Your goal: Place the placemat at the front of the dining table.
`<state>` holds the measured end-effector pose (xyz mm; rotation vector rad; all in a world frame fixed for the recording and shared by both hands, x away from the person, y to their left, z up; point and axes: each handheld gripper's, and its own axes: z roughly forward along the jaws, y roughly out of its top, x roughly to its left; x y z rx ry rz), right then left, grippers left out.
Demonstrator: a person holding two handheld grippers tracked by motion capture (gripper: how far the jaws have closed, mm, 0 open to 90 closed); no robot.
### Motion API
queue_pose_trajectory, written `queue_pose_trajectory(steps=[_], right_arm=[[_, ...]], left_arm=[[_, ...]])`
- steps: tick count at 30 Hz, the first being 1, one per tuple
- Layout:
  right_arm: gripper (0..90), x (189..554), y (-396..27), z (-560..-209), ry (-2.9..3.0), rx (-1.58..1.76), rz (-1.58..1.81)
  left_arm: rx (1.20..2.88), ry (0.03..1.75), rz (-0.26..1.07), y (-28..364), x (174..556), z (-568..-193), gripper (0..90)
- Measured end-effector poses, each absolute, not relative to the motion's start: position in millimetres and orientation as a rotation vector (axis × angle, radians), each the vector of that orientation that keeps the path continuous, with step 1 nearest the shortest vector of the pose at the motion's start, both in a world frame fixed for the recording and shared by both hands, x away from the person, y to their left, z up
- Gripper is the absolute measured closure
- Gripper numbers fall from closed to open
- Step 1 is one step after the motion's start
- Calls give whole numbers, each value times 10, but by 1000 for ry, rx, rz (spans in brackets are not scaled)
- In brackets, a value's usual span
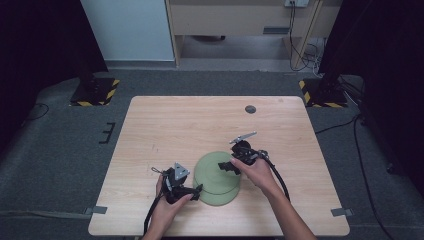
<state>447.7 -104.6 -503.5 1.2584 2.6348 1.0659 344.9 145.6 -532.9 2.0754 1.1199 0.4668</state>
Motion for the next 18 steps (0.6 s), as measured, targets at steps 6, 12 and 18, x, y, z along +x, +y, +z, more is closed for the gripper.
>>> queue_pose_trajectory(steps=[6, 12, 18], right_arm=[[292, 4416, -1069, -4866, 2630, 1207, 1069], [418, 4346, -1061, -4736, 2641, 1145, 1095], [541, 4310, -1085, -4745, 2662, 1112, 1048]], left_arm=[[2078, 1123, 472, 1449, 3453, -5324, 2], [2079, 1125, 470, 1448, 3457, -5322, 2], [2081, 1127, 469, 1450, 3459, -5320, 2]])
